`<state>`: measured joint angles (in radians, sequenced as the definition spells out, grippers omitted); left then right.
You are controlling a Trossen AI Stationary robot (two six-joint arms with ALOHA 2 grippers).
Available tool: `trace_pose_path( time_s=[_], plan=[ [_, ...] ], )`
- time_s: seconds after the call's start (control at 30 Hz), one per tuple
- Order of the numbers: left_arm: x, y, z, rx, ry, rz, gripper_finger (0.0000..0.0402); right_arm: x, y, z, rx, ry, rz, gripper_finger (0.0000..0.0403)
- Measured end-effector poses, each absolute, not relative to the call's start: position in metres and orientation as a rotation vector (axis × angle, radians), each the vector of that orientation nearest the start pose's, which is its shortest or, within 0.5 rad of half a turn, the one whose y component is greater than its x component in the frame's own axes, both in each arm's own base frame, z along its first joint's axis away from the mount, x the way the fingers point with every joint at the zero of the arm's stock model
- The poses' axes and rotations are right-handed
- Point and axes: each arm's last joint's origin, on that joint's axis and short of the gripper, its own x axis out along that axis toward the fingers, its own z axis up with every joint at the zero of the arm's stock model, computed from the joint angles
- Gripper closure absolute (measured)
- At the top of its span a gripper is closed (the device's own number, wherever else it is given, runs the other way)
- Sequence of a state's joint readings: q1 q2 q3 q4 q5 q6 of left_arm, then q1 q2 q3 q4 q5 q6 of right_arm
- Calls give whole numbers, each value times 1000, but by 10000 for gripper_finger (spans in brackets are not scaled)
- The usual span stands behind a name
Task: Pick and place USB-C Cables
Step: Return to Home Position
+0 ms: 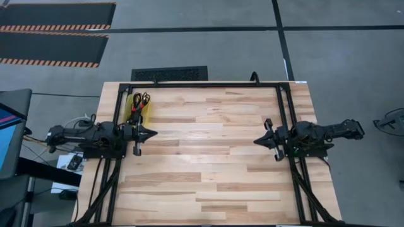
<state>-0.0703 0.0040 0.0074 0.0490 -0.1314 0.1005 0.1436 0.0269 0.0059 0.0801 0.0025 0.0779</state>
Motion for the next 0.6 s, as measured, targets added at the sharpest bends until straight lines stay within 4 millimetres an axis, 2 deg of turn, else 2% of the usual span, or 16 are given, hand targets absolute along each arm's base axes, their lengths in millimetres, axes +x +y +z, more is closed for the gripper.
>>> trace_pose_path(
  time_s=[0.23,0.47,0.6],
  plan=[
    [99,-2,168,32,-21,52,401,98,14,167,79,-16,140,371],
    [99,-2,167,50,-14,55,401,98,14,166,74,-7,139,372],
    [99,-2,167,141,-12,56,402,98,14,166,74,-6,139,370]
  ],
)
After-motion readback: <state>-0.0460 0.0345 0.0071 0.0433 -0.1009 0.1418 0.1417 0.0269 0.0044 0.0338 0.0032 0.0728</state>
